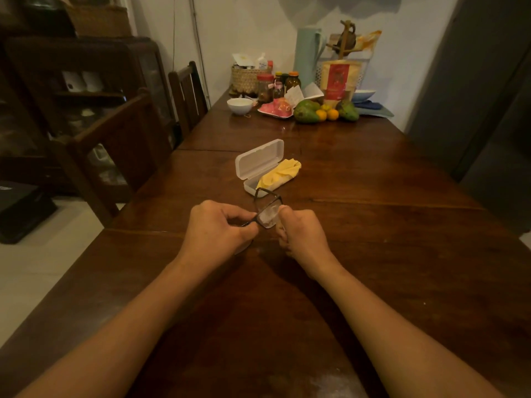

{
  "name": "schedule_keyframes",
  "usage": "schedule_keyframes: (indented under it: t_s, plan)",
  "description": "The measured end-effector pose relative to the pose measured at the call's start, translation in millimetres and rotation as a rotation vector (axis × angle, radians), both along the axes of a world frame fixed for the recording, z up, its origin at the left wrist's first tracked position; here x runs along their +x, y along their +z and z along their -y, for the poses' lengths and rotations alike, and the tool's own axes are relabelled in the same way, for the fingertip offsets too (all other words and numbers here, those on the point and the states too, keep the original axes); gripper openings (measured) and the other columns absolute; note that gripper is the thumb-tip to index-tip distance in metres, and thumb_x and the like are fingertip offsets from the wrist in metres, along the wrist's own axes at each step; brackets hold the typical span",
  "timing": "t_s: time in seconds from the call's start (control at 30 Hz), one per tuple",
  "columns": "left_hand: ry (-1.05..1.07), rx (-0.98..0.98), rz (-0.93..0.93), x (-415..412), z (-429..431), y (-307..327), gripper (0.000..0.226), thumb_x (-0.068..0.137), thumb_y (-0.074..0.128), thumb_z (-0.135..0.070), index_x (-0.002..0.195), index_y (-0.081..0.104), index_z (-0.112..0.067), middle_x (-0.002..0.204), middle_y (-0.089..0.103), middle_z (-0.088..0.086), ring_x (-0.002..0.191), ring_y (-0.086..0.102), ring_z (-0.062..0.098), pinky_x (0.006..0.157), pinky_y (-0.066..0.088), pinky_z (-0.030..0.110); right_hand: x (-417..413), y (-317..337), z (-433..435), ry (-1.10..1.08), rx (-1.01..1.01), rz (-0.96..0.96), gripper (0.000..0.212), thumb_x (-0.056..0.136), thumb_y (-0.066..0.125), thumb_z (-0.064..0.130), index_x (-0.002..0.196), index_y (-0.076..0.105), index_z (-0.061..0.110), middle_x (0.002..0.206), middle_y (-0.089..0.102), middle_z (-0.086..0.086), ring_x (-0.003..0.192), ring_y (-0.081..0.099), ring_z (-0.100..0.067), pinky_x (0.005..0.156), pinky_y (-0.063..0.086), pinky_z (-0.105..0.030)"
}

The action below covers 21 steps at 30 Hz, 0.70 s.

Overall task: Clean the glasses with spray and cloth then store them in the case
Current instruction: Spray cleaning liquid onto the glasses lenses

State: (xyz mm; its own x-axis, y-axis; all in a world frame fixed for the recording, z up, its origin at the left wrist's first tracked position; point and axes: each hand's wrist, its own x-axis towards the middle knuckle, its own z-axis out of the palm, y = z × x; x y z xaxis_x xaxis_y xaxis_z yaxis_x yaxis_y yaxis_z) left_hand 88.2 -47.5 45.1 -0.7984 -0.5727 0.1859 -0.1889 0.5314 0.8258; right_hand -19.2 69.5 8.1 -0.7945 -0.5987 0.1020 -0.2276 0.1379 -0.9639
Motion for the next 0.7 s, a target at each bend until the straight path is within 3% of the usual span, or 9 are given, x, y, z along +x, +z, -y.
schedule_keyframes:
  t_s: [0.27, 0.4, 0.53, 0.63, 0.7]
  plan:
    - [0.033, 0.12, -0.018, -1.6, 13.5, -0.2, 0.016, 0.072, 0.085, -0.013, 0.073, 0.078, -0.027, 0.066, 0.074, -0.014, 0.064, 0.068, -0.003, 0.054, 0.045, 0.01, -2.4, -4.1, -5.6, 0.017, -0.082, 0.052, 0.057, 0.104, 0.043, 0.041, 0.058, 0.047, 0.007, 0.046, 0.034, 0.002, 0.038, 0.029, -0.011, 0.042, 0.024, -0.022]
    - [0.034, 0.229, -0.049, -3.3, 21.1, -2.3, 0.008, 0.07, 0.086, -0.015, 0.069, 0.079, -0.018, 0.07, 0.076, -0.006, 0.065, 0.07, 0.002, 0.057, 0.047, 0.013, 0.0, -7.2, -7.2, 0.092, -0.084, -0.014, 0.062, 0.103, 0.042, 0.046, 0.054, 0.046, 0.008, 0.044, 0.035, 0.003, 0.037, 0.031, -0.009, 0.044, 0.027, -0.022]
    - [0.056, 0.313, -0.084, -4.9, 22.2, -4.8, 0.007, 0.071, 0.085, -0.012, 0.072, 0.079, -0.009, 0.07, 0.076, 0.0, 0.064, 0.07, 0.006, 0.056, 0.049, 0.016, 5.2, -11.1, -4.4, 0.17, -0.087, -0.079, 0.071, 0.089, 0.042, 0.063, 0.055, 0.044, 0.0, 0.044, 0.036, 0.006, 0.038, 0.031, -0.01, 0.043, 0.027, -0.021]
    - [0.079, 0.423, -0.145, -6.0, 21.6, -7.3, 0.007, 0.071, 0.084, -0.008, 0.073, 0.078, -0.005, 0.073, 0.076, 0.007, 0.064, 0.071, 0.013, 0.059, 0.051, 0.025, 8.1, -14.6, -0.8, 0.197, -0.025, -0.153, 0.063, 0.084, 0.039, 0.068, 0.049, 0.047, 0.017, 0.042, 0.039, 0.006, 0.04, 0.035, -0.013, 0.05, 0.031, -0.03]
    - [0.079, 0.429, -0.164, -6.4, 22.1, -7.7, 0.008, 0.071, 0.083, -0.008, 0.074, 0.078, -0.003, 0.073, 0.076, 0.007, 0.065, 0.072, 0.013, 0.058, 0.052, 0.023, 9.8, -14.5, 2.1, 0.21, 0.036, -0.179, 0.061, 0.083, 0.038, 0.07, 0.045, 0.047, 0.023, 0.042, 0.042, 0.006, 0.042, 0.038, -0.015, 0.053, 0.034, -0.037]
